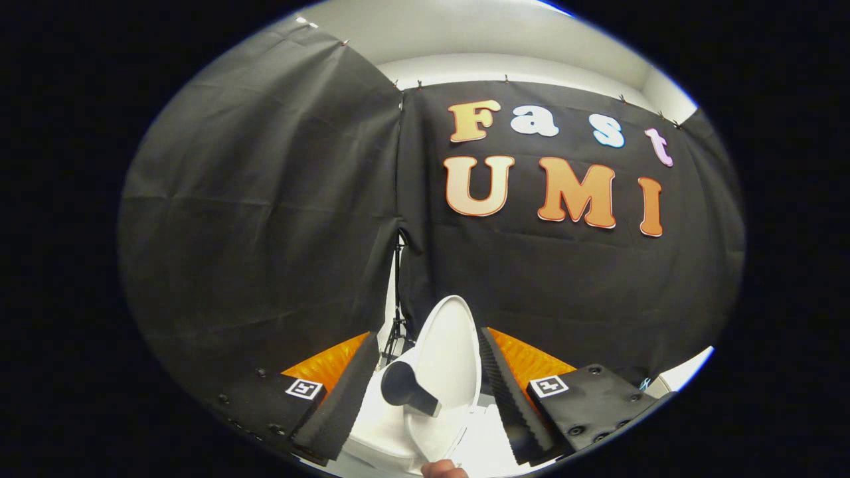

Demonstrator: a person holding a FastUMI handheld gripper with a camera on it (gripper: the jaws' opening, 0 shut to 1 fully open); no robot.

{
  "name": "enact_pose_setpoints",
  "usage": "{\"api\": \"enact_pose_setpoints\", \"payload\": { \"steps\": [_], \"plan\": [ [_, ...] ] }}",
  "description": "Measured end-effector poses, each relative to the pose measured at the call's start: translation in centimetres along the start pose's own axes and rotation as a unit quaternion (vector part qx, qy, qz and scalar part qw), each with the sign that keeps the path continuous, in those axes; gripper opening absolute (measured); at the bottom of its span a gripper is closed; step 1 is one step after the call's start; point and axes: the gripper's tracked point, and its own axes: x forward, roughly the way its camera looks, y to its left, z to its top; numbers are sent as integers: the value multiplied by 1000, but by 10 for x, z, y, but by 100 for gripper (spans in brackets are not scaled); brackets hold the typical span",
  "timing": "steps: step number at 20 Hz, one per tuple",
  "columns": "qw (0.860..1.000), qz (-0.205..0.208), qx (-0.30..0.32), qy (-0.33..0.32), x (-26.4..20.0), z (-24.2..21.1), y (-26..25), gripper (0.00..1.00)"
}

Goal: Open the toilet lid.

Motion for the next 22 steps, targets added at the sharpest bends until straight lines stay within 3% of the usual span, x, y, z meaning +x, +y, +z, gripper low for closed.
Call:
{"api": "enact_pose_setpoints", "payload": {
  "steps": [6, 12, 22],
  "plan": [
    [999, -4, 50, -15, -29, 18, -92, 97],
    [997, -72, 19, -34, -82, 13, -217, 97],
    [987, -155, 35, -36, -185, -30, -350, 97]
  ]
}}
